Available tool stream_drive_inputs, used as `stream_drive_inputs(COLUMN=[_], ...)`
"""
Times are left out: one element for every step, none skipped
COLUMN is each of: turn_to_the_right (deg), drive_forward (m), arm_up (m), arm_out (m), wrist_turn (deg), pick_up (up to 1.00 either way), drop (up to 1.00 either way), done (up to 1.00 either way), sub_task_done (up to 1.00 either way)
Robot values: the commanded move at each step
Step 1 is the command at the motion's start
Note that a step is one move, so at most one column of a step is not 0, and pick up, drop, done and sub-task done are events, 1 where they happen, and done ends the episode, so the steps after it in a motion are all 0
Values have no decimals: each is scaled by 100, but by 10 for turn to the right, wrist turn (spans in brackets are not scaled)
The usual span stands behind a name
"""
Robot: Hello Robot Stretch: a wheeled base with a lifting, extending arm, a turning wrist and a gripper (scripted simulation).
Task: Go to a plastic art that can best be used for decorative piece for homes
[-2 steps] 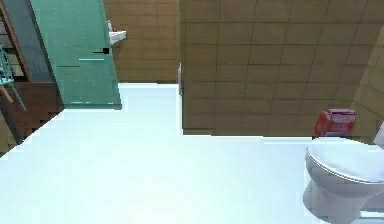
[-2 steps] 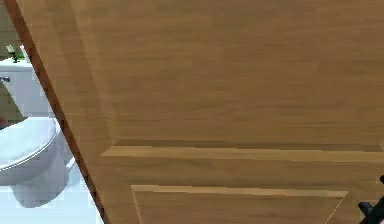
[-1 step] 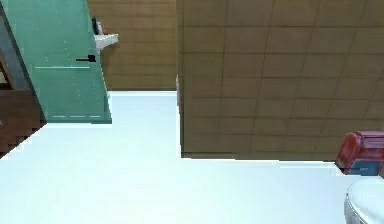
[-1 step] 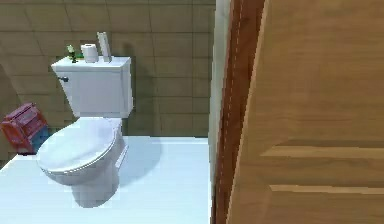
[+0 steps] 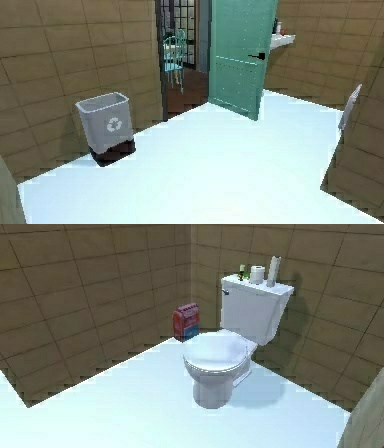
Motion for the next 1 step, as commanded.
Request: stream_drive_inputs(turn_to_the_right=[-60], drive_forward=[0], arm_up=[0], arm_out=[0], wrist_turn=[0], pick_up=[0], drop=[0], done=[0], sub_task_done=[0])
